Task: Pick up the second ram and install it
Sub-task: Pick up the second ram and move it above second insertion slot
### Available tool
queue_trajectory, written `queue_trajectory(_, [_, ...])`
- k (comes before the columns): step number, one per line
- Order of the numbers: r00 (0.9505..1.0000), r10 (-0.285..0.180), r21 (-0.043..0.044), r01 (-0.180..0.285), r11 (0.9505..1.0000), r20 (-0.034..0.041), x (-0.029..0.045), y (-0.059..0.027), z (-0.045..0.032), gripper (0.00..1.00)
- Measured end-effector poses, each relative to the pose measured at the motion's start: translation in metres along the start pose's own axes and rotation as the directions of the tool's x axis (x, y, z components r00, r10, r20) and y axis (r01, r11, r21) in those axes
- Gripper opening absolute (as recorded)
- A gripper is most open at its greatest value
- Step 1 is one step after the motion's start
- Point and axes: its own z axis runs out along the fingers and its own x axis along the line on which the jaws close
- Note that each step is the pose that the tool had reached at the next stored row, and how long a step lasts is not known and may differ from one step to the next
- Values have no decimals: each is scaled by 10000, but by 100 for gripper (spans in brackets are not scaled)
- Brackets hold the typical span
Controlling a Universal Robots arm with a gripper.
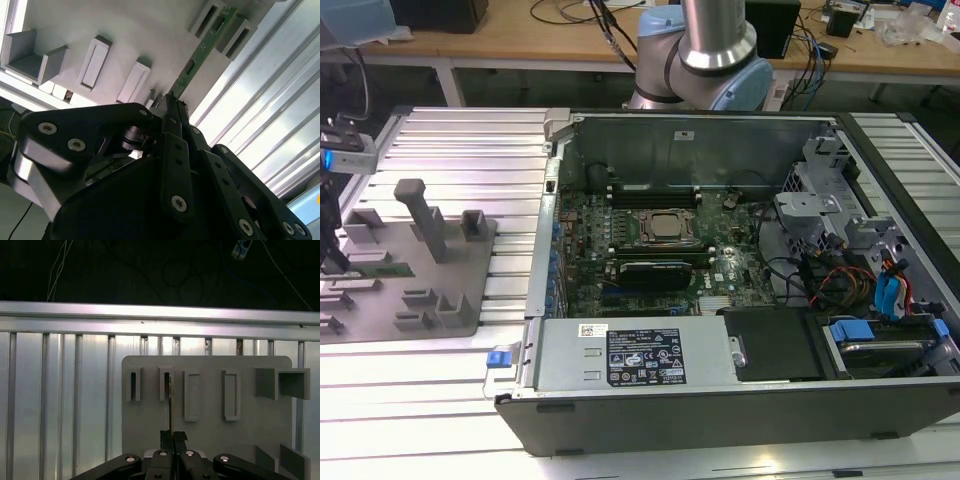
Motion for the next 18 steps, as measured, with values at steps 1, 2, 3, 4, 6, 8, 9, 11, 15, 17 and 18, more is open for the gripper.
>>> queue_trajectory(1, [10000, -1, 1, 1, 10000, 18, 0, 0, -19, 9])
queue_trajectory(2, [10000, -1, 1, 1, 10000, 42, -1, 1, -45, 9])
queue_trajectory(3, [10000, -1, 2, 1, 10000, 70, -2, 1, -71, 9])
queue_trajectory(4, [9999, -2, 3, 1, 10000, 100, -2, 2, -102, 9])
queue_trajectory(6, [9999, -2, 4, 2, 10000, 110, -2, 2, -120, 9])
queue_trajectory(8, [9999, -2, 3, 2, 10000, 120, -2, 2, -139, 9])
queue_trajectory(9, [9999, -2, 3, 2, 10000, 125, -3, 3, -152, 9])
queue_trajectory(11, [9999, -2, 3, 2, 10000, 139, -3, 3, -183, 9])
queue_trajectory(15, [9998, -3, 7, 3, 10000, 174, -4, 4, -239, 9])
queue_trajectory(17, [9998, -3, 7, 3, 10000, 176, -5, 4, -263, 9])
queue_trajectory(18, [9998, -3, 7, 3, 10000, 183, -5, 5, -281, 9])
